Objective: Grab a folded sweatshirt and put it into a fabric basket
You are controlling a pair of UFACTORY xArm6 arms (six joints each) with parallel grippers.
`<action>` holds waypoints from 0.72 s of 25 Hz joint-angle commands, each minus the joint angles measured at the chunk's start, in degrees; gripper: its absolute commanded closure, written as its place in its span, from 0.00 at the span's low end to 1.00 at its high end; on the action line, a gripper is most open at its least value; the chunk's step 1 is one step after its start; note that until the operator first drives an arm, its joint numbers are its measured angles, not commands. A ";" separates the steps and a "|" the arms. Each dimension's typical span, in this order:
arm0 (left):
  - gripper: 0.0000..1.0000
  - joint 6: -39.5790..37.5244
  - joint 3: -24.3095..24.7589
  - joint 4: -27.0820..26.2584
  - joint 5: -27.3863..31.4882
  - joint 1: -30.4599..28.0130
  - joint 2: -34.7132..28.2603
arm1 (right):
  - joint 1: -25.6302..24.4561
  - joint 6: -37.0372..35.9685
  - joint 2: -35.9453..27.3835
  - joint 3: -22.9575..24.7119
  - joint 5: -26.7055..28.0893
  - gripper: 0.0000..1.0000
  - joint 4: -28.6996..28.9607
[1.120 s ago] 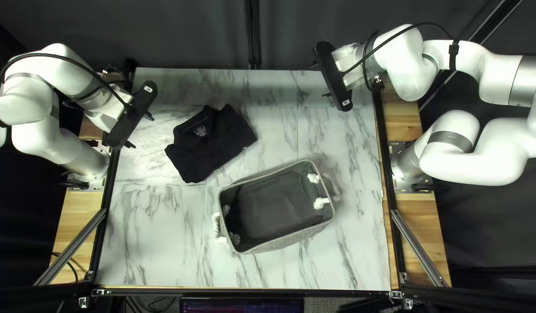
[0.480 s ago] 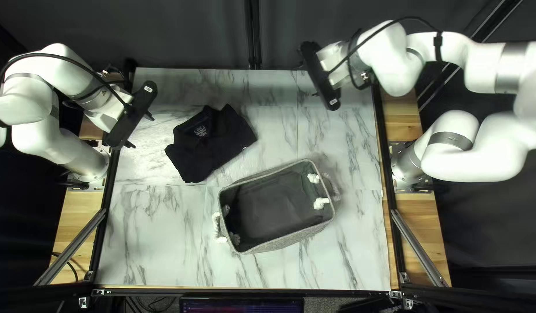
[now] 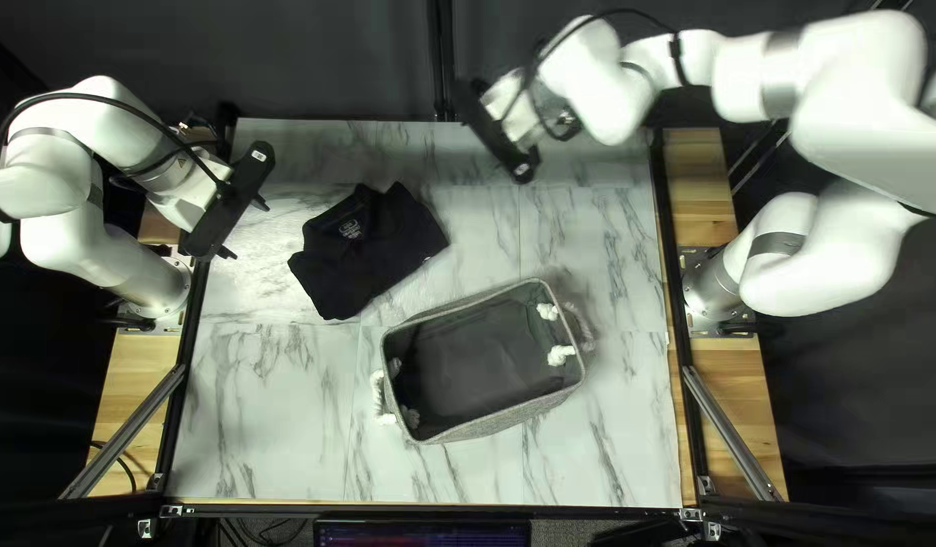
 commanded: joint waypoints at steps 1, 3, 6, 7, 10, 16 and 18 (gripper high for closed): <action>0.00 0.00 0.00 0.00 0.00 0.00 0.00 | 2.23 6.11 6.36 -3.96 -1.17 0.00 -4.29; 0.00 0.00 0.00 0.00 0.00 0.00 0.00 | 2.51 7.29 8.24 -4.95 -1.89 0.00 -5.47; 0.00 0.00 0.00 0.00 0.00 0.00 0.00 | 1.88 4.37 11.03 -6.78 -2.96 0.00 -4.11; 0.00 0.00 0.00 0.00 0.00 0.00 0.00 | 1.61 3.21 11.55 -7.21 -3.10 0.00 -3.44; 0.00 0.00 0.00 0.00 0.00 0.00 0.00 | 0.76 -1.59 13.15 -9.28 -2.14 0.00 -0.71; 0.00 0.00 0.00 0.00 0.00 0.00 0.00 | 0.13 -9.10 15.28 -14.57 4.30 0.00 3.00; 0.00 0.00 0.00 0.00 0.00 0.00 0.00 | 0.15 -9.14 15.13 -14.43 4.46 0.00 3.00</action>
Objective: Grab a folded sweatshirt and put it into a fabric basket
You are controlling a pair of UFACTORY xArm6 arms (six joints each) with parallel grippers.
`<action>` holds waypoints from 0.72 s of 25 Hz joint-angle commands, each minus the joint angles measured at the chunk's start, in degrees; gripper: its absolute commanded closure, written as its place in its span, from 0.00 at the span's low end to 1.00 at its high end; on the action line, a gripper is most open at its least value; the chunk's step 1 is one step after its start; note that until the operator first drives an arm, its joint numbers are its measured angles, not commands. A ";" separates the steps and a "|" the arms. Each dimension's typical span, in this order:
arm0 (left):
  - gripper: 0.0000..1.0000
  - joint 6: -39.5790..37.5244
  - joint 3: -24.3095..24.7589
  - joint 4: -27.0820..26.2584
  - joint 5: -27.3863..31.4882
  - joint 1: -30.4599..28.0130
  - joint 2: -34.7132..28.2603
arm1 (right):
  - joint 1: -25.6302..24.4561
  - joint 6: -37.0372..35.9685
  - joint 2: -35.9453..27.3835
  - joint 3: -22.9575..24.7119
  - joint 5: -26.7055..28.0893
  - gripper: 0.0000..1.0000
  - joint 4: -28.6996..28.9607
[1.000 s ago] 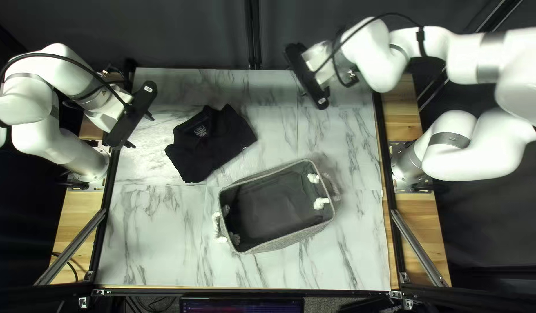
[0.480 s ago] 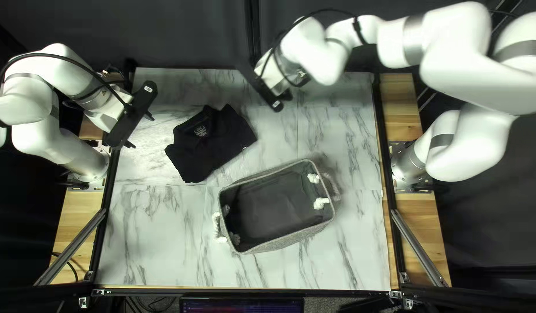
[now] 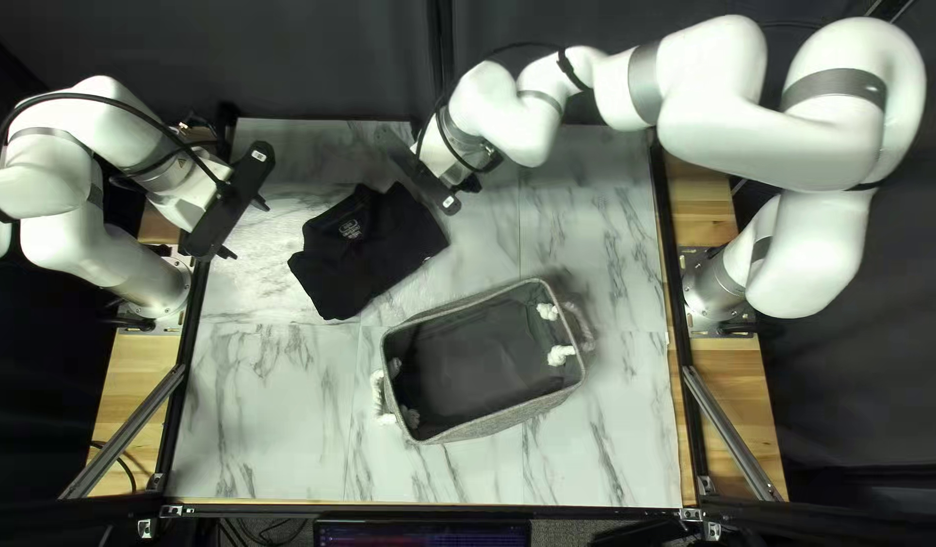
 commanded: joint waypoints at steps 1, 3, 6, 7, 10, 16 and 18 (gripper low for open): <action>0.00 0.00 0.00 0.00 0.00 0.00 0.00 | -0.20 -1.85 0.36 -1.01 1.76 0.00 1.02; 0.00 0.00 0.00 0.00 0.00 0.00 0.00 | -0.20 -1.85 0.36 -1.01 1.76 0.00 1.02; 0.00 0.00 0.00 0.00 0.00 0.00 0.00 | -0.20 -1.85 0.36 -1.01 1.76 0.00 1.02; 0.00 0.00 0.00 0.00 0.00 0.00 0.00 | -0.20 -1.85 0.36 -1.01 1.76 0.00 1.02; 0.00 0.00 0.00 0.00 0.00 0.00 0.00 | -0.20 -1.85 0.36 -1.01 1.76 0.00 1.02; 0.00 0.00 0.00 0.00 0.00 0.00 0.00 | 1.52 -2.23 2.12 -1.46 0.72 0.00 0.43; 0.00 0.00 0.00 0.00 0.00 0.00 0.00 | 1.80 -3.88 2.91 -3.17 2.56 0.00 0.84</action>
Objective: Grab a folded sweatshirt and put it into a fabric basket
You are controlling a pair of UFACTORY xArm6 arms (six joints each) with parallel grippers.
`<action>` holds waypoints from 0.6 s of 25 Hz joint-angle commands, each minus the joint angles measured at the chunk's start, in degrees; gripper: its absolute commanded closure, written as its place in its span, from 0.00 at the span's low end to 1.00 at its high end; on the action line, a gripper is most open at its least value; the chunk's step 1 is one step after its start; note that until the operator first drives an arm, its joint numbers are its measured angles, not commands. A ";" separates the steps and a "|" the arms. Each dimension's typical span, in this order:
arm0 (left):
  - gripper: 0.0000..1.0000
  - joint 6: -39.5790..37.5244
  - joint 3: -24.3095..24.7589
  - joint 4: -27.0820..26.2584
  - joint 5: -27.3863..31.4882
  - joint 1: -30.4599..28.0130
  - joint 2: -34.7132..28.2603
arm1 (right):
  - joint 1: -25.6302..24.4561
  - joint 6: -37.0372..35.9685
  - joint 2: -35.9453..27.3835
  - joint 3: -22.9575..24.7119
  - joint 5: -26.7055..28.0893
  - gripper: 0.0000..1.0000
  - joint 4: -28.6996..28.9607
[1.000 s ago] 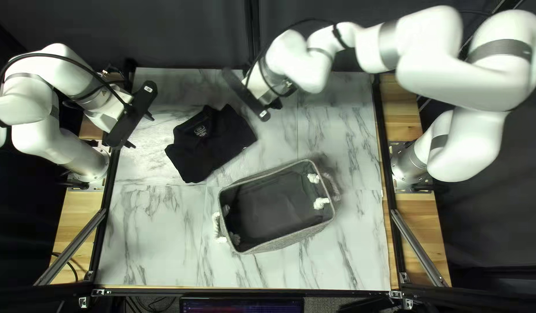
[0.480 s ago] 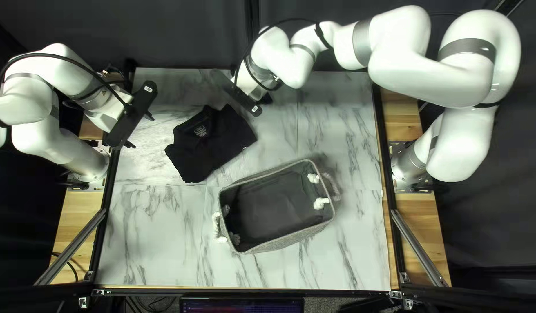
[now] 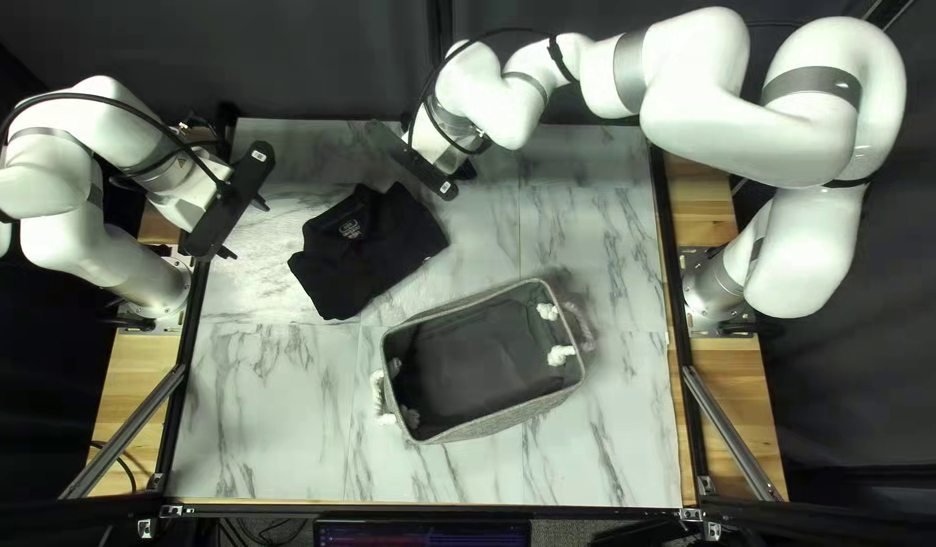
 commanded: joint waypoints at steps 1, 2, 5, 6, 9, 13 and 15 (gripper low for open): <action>0.00 0.00 0.00 0.00 0.00 0.00 0.00 | 0.60 -2.29 1.46 -2.61 2.30 0.00 0.41; 0.00 0.00 0.00 0.00 0.00 0.00 0.00 | 0.41 -3.36 1.98 -4.34 3.97 0.00 0.60; 0.00 0.00 0.00 0.00 0.00 0.00 0.00 | -0.03 -5.30 2.71 -6.71 6.21 0.00 0.82; 0.00 0.00 0.00 0.00 0.00 0.00 0.00 | -0.08 -5.74 3.13 -7.14 6.44 0.00 0.84; 0.00 0.00 0.00 0.00 0.00 0.00 0.00 | 0.53 -6.90 4.87 -7.81 6.98 0.00 -0.11; 0.00 0.00 0.00 0.00 0.00 0.00 0.00 | 1.15 -9.78 4.86 -5.69 5.72 0.00 -0.50; 0.00 0.00 0.00 0.00 0.00 0.00 0.00 | 1.67 -10.95 5.31 -7.58 7.12 0.00 -1.65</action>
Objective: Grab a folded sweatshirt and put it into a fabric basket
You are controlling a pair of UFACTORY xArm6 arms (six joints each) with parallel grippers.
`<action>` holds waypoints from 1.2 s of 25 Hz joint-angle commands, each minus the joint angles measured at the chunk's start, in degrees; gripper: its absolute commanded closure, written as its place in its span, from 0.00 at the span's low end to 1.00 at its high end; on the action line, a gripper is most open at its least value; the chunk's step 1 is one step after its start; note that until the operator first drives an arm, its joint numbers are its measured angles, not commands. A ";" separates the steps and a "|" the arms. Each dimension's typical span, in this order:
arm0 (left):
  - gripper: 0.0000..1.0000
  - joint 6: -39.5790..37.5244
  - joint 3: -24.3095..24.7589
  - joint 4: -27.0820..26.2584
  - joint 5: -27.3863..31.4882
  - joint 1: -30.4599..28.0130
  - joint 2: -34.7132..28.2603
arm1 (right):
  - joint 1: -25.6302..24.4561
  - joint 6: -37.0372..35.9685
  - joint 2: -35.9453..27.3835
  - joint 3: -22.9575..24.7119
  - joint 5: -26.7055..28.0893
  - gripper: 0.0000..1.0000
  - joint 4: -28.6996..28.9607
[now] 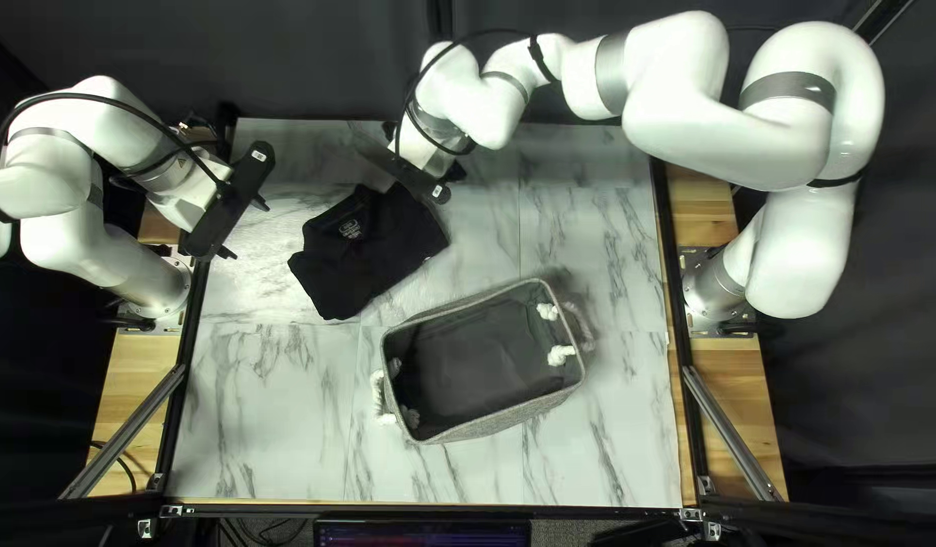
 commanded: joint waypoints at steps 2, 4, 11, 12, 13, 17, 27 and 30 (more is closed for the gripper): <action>0.00 0.00 0.00 0.00 0.00 0.00 0.00 | 0.62 -5.05 0.32 -2.57 2.27 0.00 -0.96; 0.00 0.00 0.00 0.00 0.00 0.00 0.00 | 0.58 -5.56 0.31 -2.68 2.40 0.00 -0.86; 0.00 0.00 0.00 0.00 0.00 0.00 0.00 | 0.58 -5.56 0.31 -2.68 2.40 0.00 -0.86; 0.00 0.00 0.00 0.00 0.00 0.00 0.00 | 0.58 -5.56 0.31 -2.68 2.40 0.00 -0.86; 0.00 0.00 0.00 0.00 0.00 0.00 0.00 | 0.58 -5.56 0.31 -2.68 2.40 0.00 -0.86; 0.00 0.00 0.00 0.00 0.00 0.00 0.00 | 0.58 -5.56 0.31 -2.68 2.40 0.00 -0.86; 0.00 0.00 0.00 0.00 0.00 0.00 0.00 | 0.58 -5.56 0.31 -2.68 2.40 0.00 -0.86; 0.00 0.00 0.00 0.00 0.00 0.00 0.00 | 0.58 -5.56 0.31 -2.68 2.40 0.00 -0.86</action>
